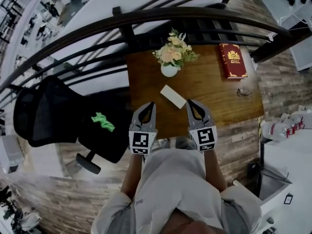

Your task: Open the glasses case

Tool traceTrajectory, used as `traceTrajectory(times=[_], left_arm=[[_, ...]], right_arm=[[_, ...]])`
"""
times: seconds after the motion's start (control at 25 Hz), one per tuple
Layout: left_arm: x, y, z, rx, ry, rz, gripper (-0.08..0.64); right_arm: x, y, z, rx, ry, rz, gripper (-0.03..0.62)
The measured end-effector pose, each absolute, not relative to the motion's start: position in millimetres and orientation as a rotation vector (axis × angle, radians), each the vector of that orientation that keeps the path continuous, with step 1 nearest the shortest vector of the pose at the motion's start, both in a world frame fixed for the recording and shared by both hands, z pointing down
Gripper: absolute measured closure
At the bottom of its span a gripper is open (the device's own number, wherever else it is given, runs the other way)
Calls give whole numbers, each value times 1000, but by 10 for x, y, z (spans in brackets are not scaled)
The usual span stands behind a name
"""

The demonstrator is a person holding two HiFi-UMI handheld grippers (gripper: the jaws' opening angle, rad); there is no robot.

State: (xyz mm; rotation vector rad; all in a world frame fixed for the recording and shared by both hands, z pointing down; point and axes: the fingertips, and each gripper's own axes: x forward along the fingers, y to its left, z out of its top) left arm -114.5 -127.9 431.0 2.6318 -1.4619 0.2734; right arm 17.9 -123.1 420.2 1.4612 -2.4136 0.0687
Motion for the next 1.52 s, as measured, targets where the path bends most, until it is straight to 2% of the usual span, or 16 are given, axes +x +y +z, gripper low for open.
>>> traceTrajectory(times=[1.52], left_arm=[[-846, -1870, 6001, 2429, -1322, 616, 540]], right_arm=[[177, -1828, 5742, 1137, -2315, 312, 588]])
